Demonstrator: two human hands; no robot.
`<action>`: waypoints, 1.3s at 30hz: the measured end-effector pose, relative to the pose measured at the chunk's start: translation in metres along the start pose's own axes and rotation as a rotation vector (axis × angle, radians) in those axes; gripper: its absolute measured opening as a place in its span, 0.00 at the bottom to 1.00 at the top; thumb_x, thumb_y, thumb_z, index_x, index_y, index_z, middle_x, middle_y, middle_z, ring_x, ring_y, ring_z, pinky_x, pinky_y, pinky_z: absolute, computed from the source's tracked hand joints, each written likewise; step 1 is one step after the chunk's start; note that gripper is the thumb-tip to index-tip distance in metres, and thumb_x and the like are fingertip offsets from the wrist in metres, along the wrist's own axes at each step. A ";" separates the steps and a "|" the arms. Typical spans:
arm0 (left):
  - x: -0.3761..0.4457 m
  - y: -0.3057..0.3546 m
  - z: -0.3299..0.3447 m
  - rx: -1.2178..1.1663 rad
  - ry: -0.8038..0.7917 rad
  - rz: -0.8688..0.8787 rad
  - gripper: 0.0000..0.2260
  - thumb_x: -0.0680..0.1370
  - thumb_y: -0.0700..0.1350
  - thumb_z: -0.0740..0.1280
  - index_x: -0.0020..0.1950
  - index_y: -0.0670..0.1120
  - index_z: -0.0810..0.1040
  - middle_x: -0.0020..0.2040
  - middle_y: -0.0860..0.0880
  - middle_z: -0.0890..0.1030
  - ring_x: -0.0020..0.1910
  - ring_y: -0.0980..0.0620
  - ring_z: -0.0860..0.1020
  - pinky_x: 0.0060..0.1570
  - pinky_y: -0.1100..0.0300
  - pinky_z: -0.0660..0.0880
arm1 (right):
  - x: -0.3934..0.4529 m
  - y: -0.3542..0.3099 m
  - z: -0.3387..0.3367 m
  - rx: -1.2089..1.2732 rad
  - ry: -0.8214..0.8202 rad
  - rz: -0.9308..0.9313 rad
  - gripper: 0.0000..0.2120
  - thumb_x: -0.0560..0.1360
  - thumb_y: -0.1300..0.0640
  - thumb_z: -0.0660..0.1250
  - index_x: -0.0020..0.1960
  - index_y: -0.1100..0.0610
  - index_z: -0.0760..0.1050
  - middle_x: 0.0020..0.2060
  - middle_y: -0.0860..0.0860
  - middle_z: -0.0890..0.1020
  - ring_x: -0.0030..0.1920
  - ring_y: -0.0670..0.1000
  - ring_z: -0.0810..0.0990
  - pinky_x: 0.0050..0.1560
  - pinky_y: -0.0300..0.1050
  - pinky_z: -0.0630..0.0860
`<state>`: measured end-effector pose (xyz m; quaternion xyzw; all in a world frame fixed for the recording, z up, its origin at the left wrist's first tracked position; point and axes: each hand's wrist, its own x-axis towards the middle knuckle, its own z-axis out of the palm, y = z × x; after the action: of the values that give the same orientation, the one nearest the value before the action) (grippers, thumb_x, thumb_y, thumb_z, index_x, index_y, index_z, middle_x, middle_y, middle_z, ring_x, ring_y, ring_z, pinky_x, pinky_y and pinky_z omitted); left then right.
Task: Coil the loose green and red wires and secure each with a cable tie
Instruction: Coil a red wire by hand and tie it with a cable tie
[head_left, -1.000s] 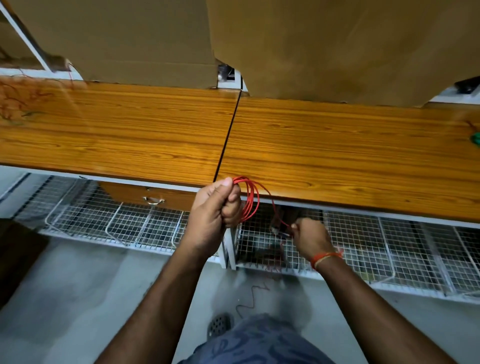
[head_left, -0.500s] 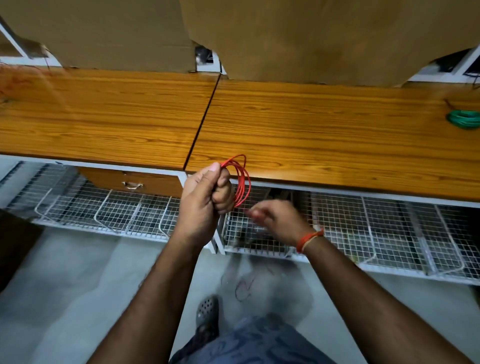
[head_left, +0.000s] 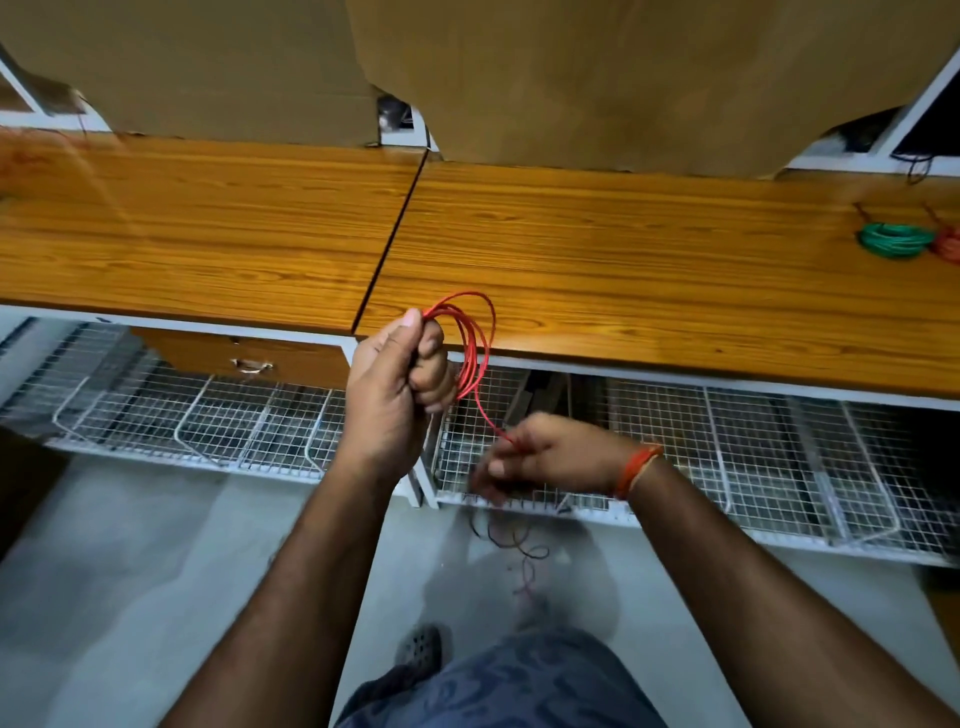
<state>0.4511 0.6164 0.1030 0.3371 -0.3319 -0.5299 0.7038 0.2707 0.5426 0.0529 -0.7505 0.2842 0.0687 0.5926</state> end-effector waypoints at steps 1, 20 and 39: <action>0.001 0.004 -0.004 0.003 0.002 0.003 0.15 0.84 0.49 0.56 0.39 0.47 0.69 0.24 0.57 0.61 0.22 0.59 0.57 0.23 0.62 0.52 | -0.004 0.003 -0.004 -0.047 -0.110 0.094 0.12 0.84 0.58 0.63 0.58 0.64 0.81 0.48 0.55 0.87 0.48 0.48 0.86 0.49 0.42 0.81; -0.017 0.055 -0.087 0.189 -0.059 -0.181 0.13 0.84 0.49 0.58 0.40 0.47 0.68 0.26 0.54 0.61 0.25 0.55 0.55 0.26 0.60 0.50 | 0.050 -0.008 0.040 -0.403 0.326 0.259 0.06 0.78 0.51 0.73 0.44 0.52 0.85 0.48 0.52 0.86 0.50 0.51 0.83 0.49 0.45 0.77; 0.005 0.086 -0.166 -0.445 0.259 -0.132 0.16 0.88 0.51 0.52 0.44 0.48 0.70 0.25 0.56 0.63 0.21 0.59 0.60 0.24 0.65 0.59 | 0.070 -0.037 0.114 -0.188 0.970 -0.159 0.08 0.78 0.61 0.73 0.51 0.49 0.84 0.43 0.43 0.82 0.46 0.43 0.81 0.45 0.35 0.75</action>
<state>0.6335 0.6496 0.0829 0.2601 -0.0919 -0.5869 0.7612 0.3741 0.6293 0.0206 -0.7653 0.4617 -0.3085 0.3254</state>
